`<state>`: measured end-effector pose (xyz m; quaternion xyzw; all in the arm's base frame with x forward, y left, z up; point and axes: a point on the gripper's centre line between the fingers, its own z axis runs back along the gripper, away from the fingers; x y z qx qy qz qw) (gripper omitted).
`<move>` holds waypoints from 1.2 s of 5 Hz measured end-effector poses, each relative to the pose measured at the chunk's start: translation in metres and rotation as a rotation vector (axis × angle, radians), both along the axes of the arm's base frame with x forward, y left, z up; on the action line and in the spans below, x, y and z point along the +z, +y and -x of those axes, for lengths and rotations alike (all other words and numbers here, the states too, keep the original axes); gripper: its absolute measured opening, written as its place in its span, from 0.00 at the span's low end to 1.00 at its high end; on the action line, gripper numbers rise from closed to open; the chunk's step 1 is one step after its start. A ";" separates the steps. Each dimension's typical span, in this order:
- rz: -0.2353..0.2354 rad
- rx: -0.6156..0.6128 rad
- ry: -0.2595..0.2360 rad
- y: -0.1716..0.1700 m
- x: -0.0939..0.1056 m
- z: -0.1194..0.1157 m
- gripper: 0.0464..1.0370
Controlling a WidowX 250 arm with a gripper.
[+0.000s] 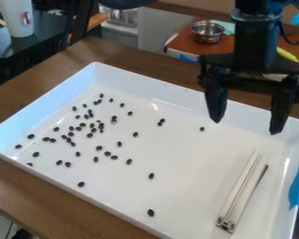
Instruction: Sweep into pile
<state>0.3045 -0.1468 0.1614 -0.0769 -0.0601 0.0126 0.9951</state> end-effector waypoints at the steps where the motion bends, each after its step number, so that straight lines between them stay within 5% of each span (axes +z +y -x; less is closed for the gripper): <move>1: -0.019 0.004 0.039 0.002 -0.014 0.003 0.96; 5: -0.158 0.045 -0.019 -0.015 -0.101 -0.007 0.96; 6: -0.162 0.056 -0.026 -0.015 -0.107 -0.010 0.93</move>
